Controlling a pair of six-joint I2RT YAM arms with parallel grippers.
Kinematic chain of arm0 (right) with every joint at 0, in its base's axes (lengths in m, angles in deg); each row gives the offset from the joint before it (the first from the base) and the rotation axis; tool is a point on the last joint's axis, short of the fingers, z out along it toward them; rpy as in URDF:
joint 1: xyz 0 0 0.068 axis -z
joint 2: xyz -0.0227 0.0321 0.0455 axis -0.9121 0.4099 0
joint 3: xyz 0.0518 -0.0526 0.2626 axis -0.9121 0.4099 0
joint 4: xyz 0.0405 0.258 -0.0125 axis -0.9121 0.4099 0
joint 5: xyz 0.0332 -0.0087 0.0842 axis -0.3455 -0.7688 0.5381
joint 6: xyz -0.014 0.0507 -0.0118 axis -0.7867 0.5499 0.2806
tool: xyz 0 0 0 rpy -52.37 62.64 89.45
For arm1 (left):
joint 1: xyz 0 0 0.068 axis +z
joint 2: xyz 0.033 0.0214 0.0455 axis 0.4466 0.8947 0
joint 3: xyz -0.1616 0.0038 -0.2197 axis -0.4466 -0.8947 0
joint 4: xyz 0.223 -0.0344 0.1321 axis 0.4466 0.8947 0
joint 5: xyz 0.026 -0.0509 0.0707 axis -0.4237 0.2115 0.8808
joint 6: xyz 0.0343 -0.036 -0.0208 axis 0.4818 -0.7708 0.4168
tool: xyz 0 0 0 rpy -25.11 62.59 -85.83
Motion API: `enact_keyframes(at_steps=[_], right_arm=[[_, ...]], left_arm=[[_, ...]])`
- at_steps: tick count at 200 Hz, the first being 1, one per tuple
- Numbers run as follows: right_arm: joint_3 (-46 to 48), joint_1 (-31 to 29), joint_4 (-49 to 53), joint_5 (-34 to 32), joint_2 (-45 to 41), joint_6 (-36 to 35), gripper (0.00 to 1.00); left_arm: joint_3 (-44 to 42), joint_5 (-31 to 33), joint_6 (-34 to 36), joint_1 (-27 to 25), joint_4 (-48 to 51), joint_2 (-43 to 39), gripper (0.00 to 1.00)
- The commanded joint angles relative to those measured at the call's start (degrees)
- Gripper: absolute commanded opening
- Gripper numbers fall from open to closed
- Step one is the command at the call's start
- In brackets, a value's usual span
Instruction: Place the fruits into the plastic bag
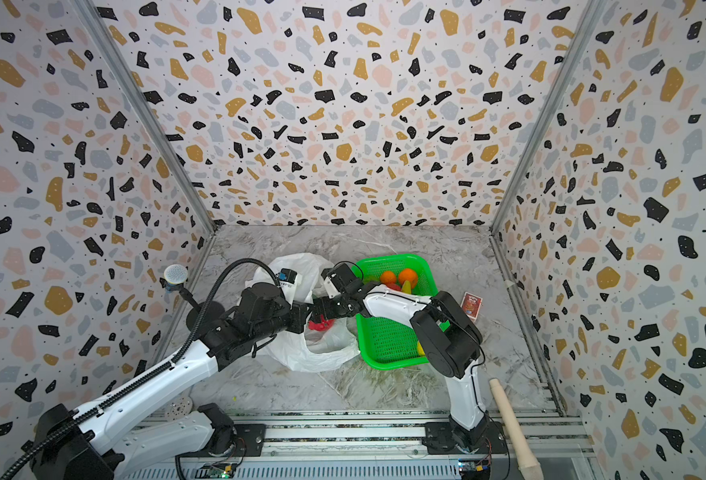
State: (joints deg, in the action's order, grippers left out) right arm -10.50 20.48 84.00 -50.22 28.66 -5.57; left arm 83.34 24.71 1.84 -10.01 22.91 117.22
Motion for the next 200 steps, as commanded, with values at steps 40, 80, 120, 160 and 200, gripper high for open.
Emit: enact_keyframes(at_steps=[40, 80, 120, 160, 200], right_arm=[[2.99, 0.50, 7.39, -4.89, -4.60, -5.98, 0.99], [7.79, 1.14, 5.98, -5.46, -10.98, -8.03, 0.99], [10.96, 1.98, 7.08, -5.83, -14.44, -10.38, 0.99], [15.39, 5.67, 6.75, -7.55, -18.14, -9.86, 0.99], [17.60, 7.66, 5.87, -5.68, -18.74, -9.72, 0.99]], left_arm=[[0.08, 2.25, 1.42, 0.06, 0.49, 0.49, 0.00], [0.36, 3.18, 1.76, 0.14, 0.60, 0.57, 0.00], [1.05, 3.22, 2.77, 0.15, 1.21, 1.12, 0.00], [0.80, 4.41, 3.18, 0.15, 1.76, 1.18, 0.00], [0.54, 4.93, 4.14, 0.15, 2.04, 1.34, 0.00]])
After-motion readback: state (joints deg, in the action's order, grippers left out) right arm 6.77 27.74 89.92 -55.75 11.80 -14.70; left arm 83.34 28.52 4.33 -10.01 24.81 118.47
